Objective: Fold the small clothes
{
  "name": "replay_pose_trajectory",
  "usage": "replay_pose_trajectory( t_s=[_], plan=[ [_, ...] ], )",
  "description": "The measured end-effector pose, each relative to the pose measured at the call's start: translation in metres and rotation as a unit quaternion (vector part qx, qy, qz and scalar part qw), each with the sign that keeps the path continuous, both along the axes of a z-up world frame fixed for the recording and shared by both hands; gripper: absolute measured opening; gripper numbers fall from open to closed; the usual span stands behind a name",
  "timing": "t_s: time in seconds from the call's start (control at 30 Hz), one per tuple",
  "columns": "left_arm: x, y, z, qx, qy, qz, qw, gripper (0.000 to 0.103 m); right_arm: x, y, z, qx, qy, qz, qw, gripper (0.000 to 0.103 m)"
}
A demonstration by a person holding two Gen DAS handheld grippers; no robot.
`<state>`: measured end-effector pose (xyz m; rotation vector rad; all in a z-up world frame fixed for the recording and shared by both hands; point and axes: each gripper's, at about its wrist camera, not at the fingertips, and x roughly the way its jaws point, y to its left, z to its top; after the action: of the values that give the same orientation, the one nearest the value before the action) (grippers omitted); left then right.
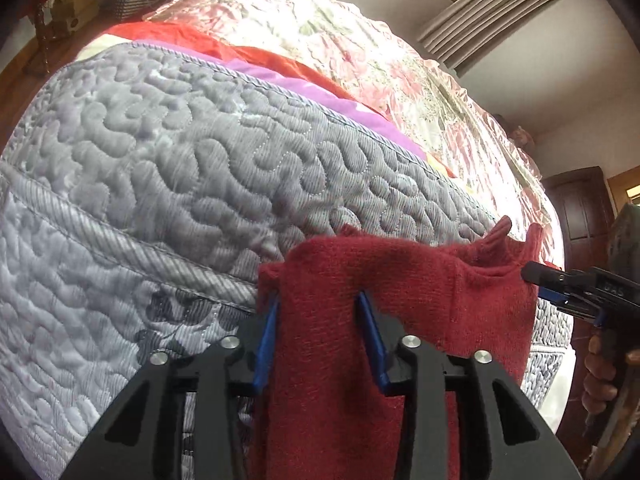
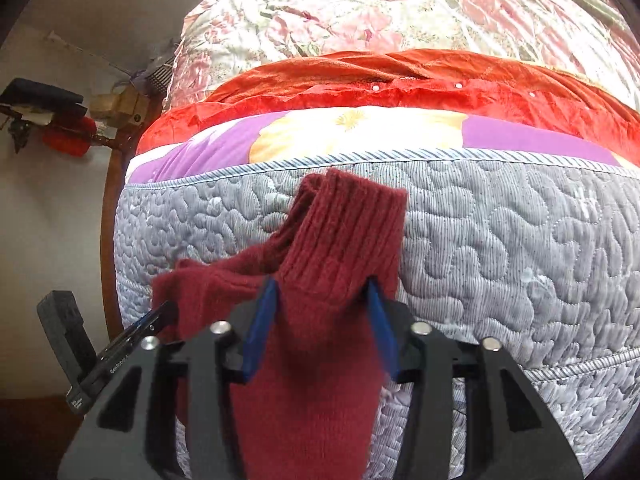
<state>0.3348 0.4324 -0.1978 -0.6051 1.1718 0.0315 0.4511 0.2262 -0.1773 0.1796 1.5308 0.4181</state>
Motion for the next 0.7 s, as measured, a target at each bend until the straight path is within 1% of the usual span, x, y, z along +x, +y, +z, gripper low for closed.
replay_pose_trajectory(
  t_s=[0.03,0.07,0.13,0.17,0.2,0.23,0.27,0.3,0.37,0.4,0.47,0.5,0.53,0.57,0.6,0.63,0.67,0.7],
  plan=[
    [0.002,0.001,0.000,-0.002,0.000,-0.001,1.0000,0.021,0.001,0.008,-0.004,0.000,0.002,0.003,1.000,0.023],
    [0.003,0.002,0.000,-0.006,-0.003,-0.002,1.0000,0.019,0.002,0.012,-0.004,0.005,0.000,0.007,1.000,0.018],
    [0.002,0.004,0.004,-0.006,-0.013,0.008,0.9999,0.015,-0.001,0.017,0.004,0.022,-0.025,0.027,0.999,0.015],
    [0.001,0.008,0.010,0.002,-0.025,0.015,0.9996,0.015,-0.003,0.018,0.011,0.044,-0.038,0.036,0.998,0.015],
    [-0.005,0.009,0.018,0.020,-0.043,0.022,0.9986,0.014,-0.004,0.021,0.020,0.065,-0.047,0.045,0.996,0.015],
    [-0.013,0.010,0.026,0.040,-0.063,0.028,0.9969,0.014,-0.006,0.024,0.021,0.076,-0.053,0.056,0.994,0.015],
    [-0.017,0.012,0.030,0.053,-0.075,0.031,0.9953,0.014,-0.006,0.028,0.020,0.072,-0.056,0.064,0.994,0.020],
    [-0.020,0.011,0.030,0.065,-0.077,0.032,0.9944,0.014,-0.005,0.030,0.016,0.062,-0.057,0.066,0.994,0.026],
    [-0.016,0.009,0.013,0.083,-0.059,0.026,0.9945,0.014,-0.003,0.030,0.001,0.048,-0.047,0.058,0.996,0.031],
    [-0.013,0.008,0.004,0.087,-0.049,0.025,0.9947,0.015,-0.003,0.029,-0.007,0.050,-0.041,0.051,0.997,0.031],
    [-0.010,0.006,-0.002,0.090,-0.043,0.019,0.9949,0.015,-0.005,0.025,-0.009,0.056,-0.046,0.049,0.996,0.032],
    [-0.010,0.005,0.001,0.085,-0.044,0.014,0.9953,0.016,-0.007,0.022,-0.005,0.058,-0.050,0.050,0.996,0.037],
    [-0.011,0.005,0.005,0.078,-0.048,0.010,0.9958,0.018,-0.011,0.018,0.001,0.058,-0.055,0.052,0.995,0.042],
    [-0.014,0.008,0.011,0.063,-0.053,0.004,0.9966,0.020,-0.015,0.014,0.008,0.057,-0.062,0.054,0.995,0.053],
    [-0.017,0.008,0.018,0.050,-0.055,0.001,0.9972,0.025,-0.020,0.008,0.015,0.057,-0.073,0.058,0.994,0.056],
    [-0.022,0.012,0.024,0.035,-0.056,-0.001,0.9978,0.035,-0.027,0.001,0.024,0.058,-0.084,0.062,0.993,0.056],
    [-0.028,0.014,0.029,0.020,-0.058,-0.003,0.9981,0.040,-0.033,-0.005,0.030,0.062,-0.090,0.066,0.992,0.056],
    [-0.035,0.018,0.034,0.002,-0.064,-0.006,0.9980,0.048,-0.041,-0.013,0.034,0.065,-0.090,0.067,0.992,0.057]
  ],
)
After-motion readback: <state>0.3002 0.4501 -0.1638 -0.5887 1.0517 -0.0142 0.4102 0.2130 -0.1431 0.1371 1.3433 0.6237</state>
